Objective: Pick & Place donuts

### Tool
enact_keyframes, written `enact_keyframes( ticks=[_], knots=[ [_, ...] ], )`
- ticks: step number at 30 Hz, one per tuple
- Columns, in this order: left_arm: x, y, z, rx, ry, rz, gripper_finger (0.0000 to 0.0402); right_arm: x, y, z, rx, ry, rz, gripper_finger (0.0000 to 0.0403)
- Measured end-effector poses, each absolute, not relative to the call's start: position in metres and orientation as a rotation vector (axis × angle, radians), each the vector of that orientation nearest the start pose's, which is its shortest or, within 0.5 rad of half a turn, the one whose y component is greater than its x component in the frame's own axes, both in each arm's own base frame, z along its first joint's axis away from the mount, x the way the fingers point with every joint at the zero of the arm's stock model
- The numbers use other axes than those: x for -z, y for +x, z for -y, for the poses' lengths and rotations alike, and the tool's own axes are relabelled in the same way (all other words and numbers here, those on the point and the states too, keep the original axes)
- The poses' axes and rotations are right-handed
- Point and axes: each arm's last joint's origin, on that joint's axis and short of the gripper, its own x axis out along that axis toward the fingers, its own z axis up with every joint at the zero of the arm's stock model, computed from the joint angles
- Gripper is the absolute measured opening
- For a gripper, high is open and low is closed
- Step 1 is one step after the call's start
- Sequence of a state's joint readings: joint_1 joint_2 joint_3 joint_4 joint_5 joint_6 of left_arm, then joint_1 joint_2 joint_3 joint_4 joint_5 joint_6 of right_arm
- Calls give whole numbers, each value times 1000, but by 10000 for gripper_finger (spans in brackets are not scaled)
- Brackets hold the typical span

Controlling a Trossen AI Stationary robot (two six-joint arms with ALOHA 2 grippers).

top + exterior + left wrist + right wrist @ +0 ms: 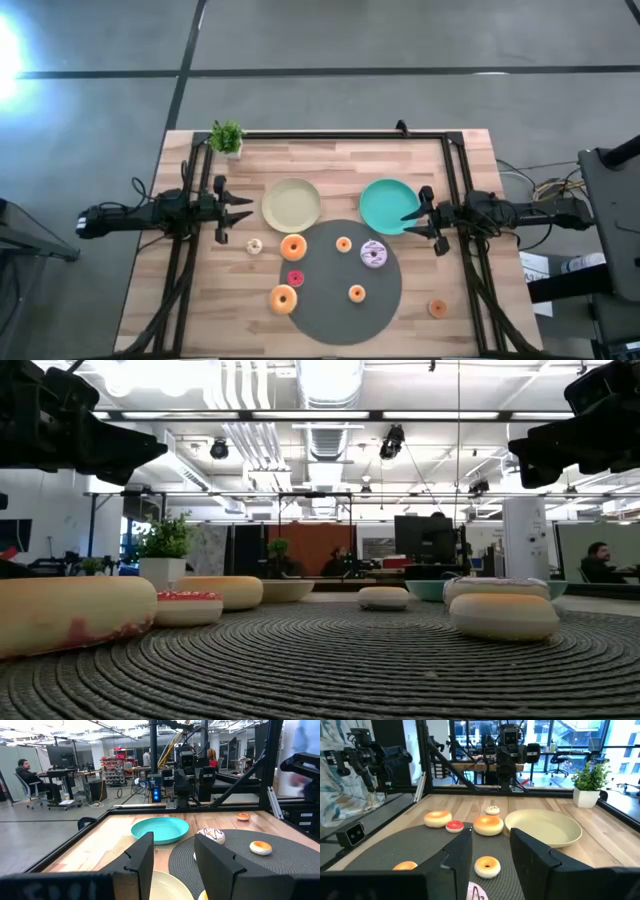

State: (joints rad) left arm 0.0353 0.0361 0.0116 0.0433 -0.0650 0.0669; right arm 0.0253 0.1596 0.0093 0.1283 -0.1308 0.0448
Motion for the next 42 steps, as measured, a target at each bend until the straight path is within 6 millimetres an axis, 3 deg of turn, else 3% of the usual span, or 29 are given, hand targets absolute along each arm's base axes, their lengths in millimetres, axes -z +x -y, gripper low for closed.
enact_keyframes(
  ticks=[16,22,26,30,34,37,40,42],
  knots=[
    [-169,99,-5,-101,67,15,117,-167,107,-6,-126,87,-15,123],
    [-169,99,-5,-101,67,15,117,-170,107,-6,-130,714,-33,128],
    [-169,99,-5,-101,67,15,117,-169,107,-5,-82,1031,-35,132],
    [-169,99,-5,-101,67,16,117,-173,107,-5,-105,1241,-11,132],
    [-169,99,-5,-101,67,15,117,-176,107,-6,-160,1313,-14,132],
    [-169,99,-5,-101,67,15,117,-168,109,-11,-181,1392,-180,132],
    [-169,99,-5,-101,67,15,117,-164,108,-18,-67,1400,-467,132],
    [-169,99,-5,-101,67,15,117,-173,105,-24,25,1348,-665,132]
  ],
)
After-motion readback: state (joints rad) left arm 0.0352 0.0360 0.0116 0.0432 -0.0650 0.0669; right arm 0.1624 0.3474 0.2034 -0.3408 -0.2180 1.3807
